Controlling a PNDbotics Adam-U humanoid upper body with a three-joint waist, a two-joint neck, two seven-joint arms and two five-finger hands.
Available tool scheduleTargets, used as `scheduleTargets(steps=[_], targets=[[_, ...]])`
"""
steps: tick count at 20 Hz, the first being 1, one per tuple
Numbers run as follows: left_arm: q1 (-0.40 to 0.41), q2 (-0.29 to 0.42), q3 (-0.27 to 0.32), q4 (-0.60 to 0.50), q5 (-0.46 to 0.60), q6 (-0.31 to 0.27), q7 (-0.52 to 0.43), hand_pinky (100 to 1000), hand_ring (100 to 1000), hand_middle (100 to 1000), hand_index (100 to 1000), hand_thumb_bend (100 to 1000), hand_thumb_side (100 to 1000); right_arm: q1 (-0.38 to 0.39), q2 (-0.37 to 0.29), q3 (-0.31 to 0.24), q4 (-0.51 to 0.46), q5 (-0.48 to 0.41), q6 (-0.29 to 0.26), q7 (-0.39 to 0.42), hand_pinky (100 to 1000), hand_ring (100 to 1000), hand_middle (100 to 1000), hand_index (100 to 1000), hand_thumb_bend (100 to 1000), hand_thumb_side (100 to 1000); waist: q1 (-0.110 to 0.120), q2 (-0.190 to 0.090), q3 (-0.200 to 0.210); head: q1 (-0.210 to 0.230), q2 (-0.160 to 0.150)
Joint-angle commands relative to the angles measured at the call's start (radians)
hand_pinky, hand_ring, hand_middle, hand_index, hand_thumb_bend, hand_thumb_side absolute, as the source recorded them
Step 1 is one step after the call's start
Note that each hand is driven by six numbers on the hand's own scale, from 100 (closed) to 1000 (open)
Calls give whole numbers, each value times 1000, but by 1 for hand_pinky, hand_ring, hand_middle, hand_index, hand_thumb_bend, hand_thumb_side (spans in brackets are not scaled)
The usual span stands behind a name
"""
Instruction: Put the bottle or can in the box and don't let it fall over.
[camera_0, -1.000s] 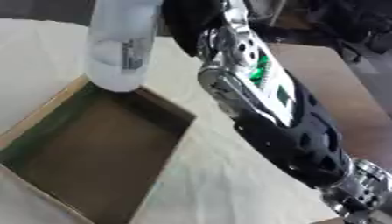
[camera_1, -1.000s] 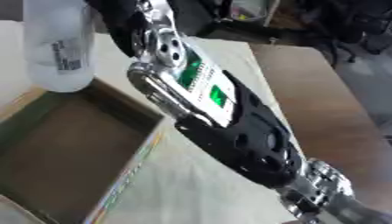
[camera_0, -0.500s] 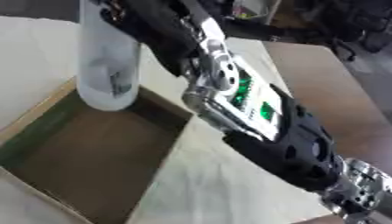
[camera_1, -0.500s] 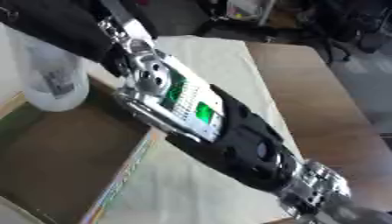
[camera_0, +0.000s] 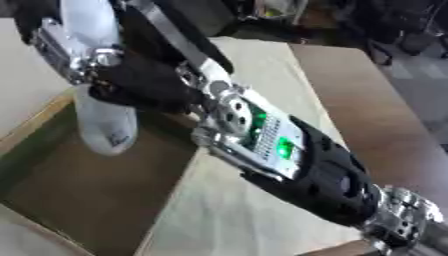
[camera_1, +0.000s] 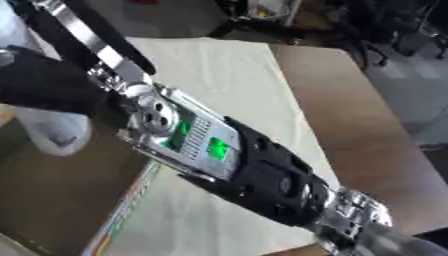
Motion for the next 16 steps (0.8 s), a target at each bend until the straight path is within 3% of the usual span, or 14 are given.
scheduleTargets(steps=[1,5,6,7,8,16], targets=[[-6,27,10,-11,3,-1,7,1000,1000,1000,726,440,575,0,-17,0,-18,38,3,17,1000,1000,1000,771,100,470,8,-34,-4,-1,8],[-2,31,11,-11,0,0,10,1000,1000,1000,726,437,576,13,-20,8,-18,62,-1,12,1000,1000,1000,777,100,470,6,-37,-9,4,15],[0,33,11,-11,-2,0,10,1000,1000,1000,726,436,576,20,-22,8,-18,62,-7,2,946,1000,1000,749,100,470,5,-39,-11,7,18],[1,35,12,-10,-3,1,9,1000,1000,1000,726,436,576,25,-23,10,-18,59,-12,-10,946,1000,1000,749,100,470,5,-40,-13,9,20],[3,36,12,-10,-4,1,10,1000,1000,1000,726,436,577,32,-25,12,-18,51,-13,-21,797,1000,1000,723,100,470,4,-41,-15,12,22],[11,41,27,3,-7,0,18,1000,1000,1000,726,437,581,67,-35,18,-18,-101,-60,-65,787,1000,1000,717,100,470,6,-42,-23,21,21]])
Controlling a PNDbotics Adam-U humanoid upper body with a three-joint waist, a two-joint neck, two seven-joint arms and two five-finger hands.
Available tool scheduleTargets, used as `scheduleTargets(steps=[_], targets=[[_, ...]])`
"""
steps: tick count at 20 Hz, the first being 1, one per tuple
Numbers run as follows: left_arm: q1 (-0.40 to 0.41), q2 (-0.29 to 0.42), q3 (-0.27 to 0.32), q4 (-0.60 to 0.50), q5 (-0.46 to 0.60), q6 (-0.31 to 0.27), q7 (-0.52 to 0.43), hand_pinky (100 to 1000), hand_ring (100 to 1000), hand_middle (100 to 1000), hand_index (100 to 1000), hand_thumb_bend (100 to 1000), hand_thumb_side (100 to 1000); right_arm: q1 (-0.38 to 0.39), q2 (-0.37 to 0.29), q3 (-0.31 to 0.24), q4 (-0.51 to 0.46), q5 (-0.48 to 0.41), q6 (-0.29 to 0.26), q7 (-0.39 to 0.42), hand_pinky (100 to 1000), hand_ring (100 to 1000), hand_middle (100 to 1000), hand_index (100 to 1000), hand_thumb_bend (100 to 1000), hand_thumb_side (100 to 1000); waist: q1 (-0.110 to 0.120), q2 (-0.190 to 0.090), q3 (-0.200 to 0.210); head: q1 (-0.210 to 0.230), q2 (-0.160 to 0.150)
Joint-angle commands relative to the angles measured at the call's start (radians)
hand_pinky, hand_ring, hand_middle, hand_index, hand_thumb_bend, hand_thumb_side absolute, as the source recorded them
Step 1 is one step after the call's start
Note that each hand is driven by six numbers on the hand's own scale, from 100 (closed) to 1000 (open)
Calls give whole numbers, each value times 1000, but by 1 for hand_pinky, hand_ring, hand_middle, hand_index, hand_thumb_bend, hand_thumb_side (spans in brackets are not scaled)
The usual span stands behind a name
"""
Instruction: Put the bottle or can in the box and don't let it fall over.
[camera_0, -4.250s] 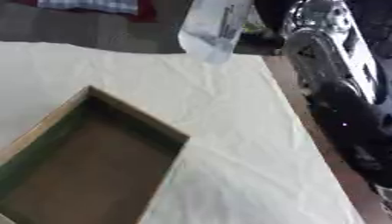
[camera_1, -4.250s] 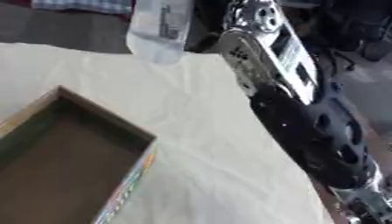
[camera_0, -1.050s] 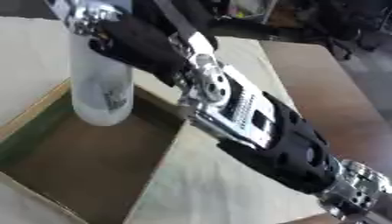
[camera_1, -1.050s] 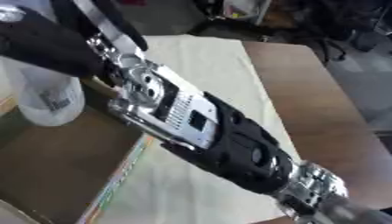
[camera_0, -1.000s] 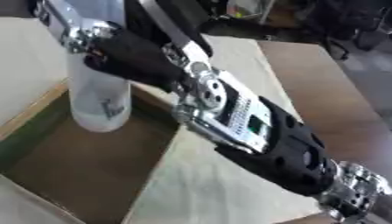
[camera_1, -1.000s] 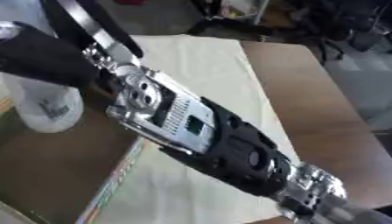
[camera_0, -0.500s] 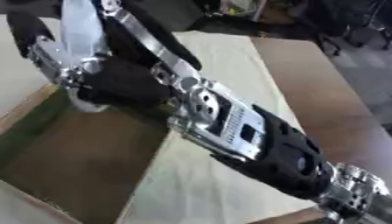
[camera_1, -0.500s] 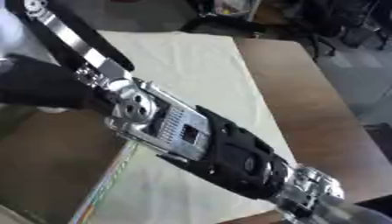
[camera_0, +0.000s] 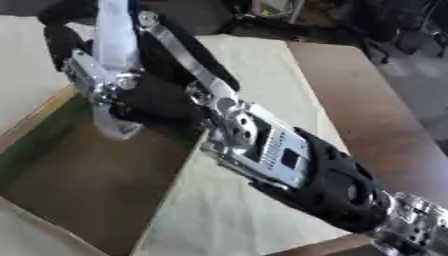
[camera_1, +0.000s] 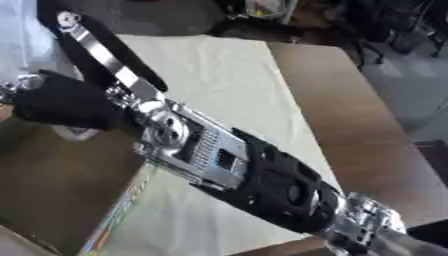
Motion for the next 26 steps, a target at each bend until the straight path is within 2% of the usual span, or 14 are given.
scheduleTargets(steps=[1,3,6,10,13,19,23,24,25,26], targets=[[-5,32,11,-3,-3,-2,3,1000,1000,1000,726,437,581,0,-27,1,-18,-54,-26,4,798,1000,1000,718,100,470,12,-28,-3,3,3],[-4,33,15,1,-3,-3,3,1000,1000,1000,727,437,582,14,-32,6,-18,-68,-35,17,842,1000,1000,714,100,470,13,-28,-4,1,5],[-3,34,25,7,-3,-5,2,1000,1000,1000,727,437,584,41,-30,11,-18,-95,-49,7,790,950,959,672,100,470,13,-27,-5,1,5],[0,37,59,1,2,-9,13,1000,1000,1000,728,439,581,66,-33,18,-18,-163,-54,-20,777,888,900,619,100,470,19,-25,-17,-1,7],[23,63,71,-3,1,-20,16,1000,1000,1000,729,435,583,82,-38,20,-18,-181,-50,-35,783,886,898,614,100,470,24,-24,-28,-10,6],[94,177,54,31,2,-85,-25,1000,1000,1000,728,417,576,104,-43,36,-9,-160,5,-39,817,902,914,625,100,478,33,-28,-29,-27,12],[123,231,41,38,23,-133,-37,1000,1000,1000,727,415,566,110,-34,56,55,-112,30,-12,836,922,933,632,100,504,36,-27,-25,-38,13],[128,238,40,37,26,-142,-37,1000,1000,1000,727,462,604,111,-30,61,72,-97,28,-4,842,927,936,634,100,505,37,-27,-24,-40,14],[134,244,38,35,27,-150,-37,1000,1000,1000,727,413,564,110,-27,67,88,-82,25,6,848,933,941,636,100,502,37,-26,-24,-42,14],[139,248,36,33,28,-156,-38,1000,1000,1000,727,412,563,109,-24,71,100,-67,22,17,873,958,964,653,100,512,38,-26,-23,-43,15]])
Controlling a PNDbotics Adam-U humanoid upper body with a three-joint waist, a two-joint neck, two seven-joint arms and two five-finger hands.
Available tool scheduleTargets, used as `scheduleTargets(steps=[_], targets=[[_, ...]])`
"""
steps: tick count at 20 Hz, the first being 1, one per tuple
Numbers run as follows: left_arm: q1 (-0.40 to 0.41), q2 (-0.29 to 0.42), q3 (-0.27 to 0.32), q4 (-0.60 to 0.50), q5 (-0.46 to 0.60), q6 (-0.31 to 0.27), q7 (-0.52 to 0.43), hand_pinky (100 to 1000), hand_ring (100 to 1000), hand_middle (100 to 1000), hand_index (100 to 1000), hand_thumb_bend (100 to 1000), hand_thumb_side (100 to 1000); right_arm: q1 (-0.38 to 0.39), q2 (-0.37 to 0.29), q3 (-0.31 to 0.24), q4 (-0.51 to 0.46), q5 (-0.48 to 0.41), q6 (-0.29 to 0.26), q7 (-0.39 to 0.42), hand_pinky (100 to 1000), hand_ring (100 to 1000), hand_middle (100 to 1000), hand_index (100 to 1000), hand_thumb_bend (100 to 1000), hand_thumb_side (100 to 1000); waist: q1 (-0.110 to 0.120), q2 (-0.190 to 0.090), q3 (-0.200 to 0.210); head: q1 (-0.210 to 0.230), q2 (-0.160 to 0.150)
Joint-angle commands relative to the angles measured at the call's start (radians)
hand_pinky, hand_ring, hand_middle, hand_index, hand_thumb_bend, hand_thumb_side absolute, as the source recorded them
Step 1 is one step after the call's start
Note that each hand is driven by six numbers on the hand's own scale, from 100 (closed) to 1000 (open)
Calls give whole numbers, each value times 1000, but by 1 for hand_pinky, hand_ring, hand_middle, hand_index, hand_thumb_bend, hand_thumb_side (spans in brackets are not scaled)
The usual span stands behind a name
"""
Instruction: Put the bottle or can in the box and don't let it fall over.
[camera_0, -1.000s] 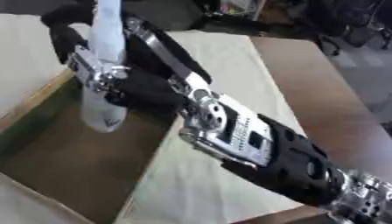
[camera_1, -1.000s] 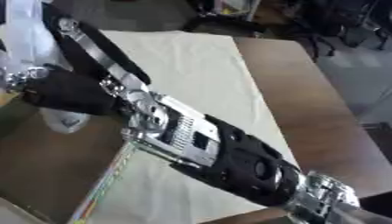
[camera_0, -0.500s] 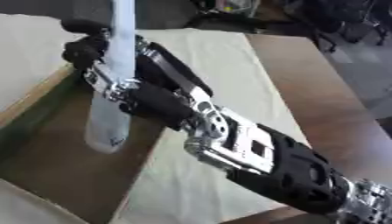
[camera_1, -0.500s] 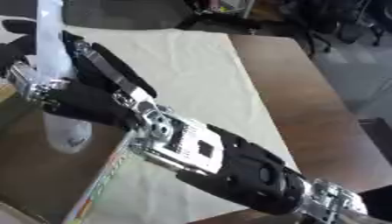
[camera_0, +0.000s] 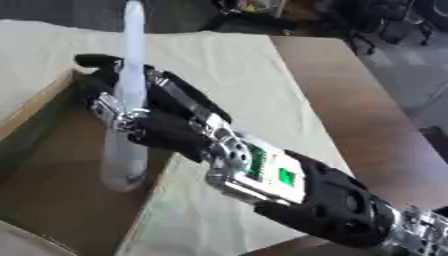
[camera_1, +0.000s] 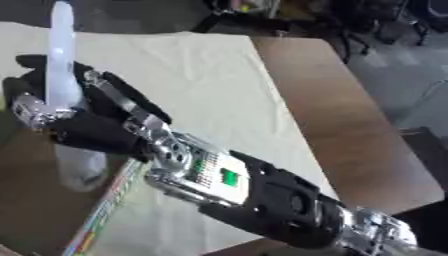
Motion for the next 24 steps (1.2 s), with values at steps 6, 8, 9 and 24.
scheduleTargets(steps=[6,8,9,24], targets=[[18,55,-4,-26,7,-32,3,1000,1000,1000,727,410,562,-17,-5,16,43,162,32,158,957,1000,1000,697,100,484,15,-28,-1,-10,5],[22,54,-4,-29,5,-32,5,1000,1000,1000,726,409,562,-15,-6,12,42,204,51,192,977,1000,1000,717,100,474,14,-29,-3,-9,3],[23,55,-4,-30,4,-32,6,1000,1000,1000,726,410,562,-13,-7,11,44,221,62,205,982,1000,1000,723,100,490,14,-29,-4,-9,2],[59,68,-1,-36,-11,-34,9,1000,1000,1000,726,406,564,35,-75,-30,-46,334,198,358,1000,1000,1000,900,100,920,13,-41,-33,6,14]])
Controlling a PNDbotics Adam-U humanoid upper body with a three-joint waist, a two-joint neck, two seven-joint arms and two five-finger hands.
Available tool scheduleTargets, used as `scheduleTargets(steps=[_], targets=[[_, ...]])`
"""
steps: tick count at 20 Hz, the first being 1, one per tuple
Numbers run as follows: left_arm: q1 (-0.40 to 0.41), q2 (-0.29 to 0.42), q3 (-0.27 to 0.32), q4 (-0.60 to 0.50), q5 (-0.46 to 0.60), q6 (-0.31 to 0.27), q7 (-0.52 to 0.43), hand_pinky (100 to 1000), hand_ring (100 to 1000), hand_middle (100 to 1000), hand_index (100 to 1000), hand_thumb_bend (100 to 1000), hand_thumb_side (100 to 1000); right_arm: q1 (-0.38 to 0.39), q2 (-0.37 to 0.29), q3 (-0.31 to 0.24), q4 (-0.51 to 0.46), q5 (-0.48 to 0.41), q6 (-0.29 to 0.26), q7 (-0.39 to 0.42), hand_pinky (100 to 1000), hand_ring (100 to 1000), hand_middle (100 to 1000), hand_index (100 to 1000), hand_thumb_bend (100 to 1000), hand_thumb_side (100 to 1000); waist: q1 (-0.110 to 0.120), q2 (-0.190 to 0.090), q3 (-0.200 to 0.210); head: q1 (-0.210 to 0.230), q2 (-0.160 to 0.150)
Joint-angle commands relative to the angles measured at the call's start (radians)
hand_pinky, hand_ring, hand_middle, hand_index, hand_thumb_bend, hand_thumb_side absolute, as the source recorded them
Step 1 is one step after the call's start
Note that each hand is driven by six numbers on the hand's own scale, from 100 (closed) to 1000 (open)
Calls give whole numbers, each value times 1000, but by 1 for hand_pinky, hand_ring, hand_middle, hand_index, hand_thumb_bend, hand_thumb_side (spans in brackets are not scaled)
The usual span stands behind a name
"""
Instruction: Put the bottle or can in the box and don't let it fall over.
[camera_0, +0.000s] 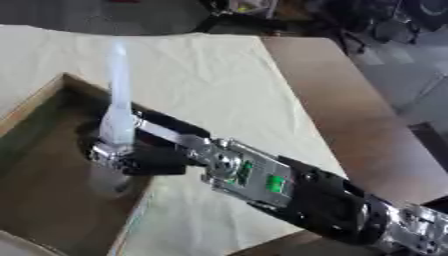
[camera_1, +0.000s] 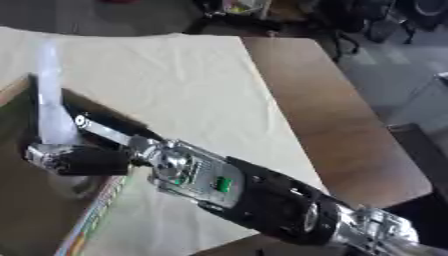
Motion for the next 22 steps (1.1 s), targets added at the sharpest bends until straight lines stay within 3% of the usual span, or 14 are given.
scheduleTargets(steps=[1,6,11,18,22], targets=[[2,44,8,-17,-8,-3,1,1000,1000,1000,726,405,565,1,-39,-30,-53,6,15,17,1000,1000,1000,910,100,911,12,-24,-4,3,6],[10,44,10,-13,-13,-4,-1,1000,1000,1000,726,405,566,14,-64,-58,-92,14,24,45,1000,1000,1000,933,100,913,13,-26,-13,6,9],[11,44,10,-14,-15,-5,-3,1000,1000,1000,726,404,565,16,-70,-65,-95,51,22,111,1000,1000,1000,968,100,1000,14,-26,-15,2,6],[15,45,11,-14,-15,-6,-3,1000,1000,1000,726,402,566,12,-81,-86,-95,112,38,233,1000,1000,1000,980,100,1000,13,-26,-17,3,4],[18,47,12,-16,-17,-7,-3,1000,1000,1000,725,402,565,20,-93,-105,-95,140,48,259,1000,1000,1000,979,100,1000,14,-27,-22,5,3]])
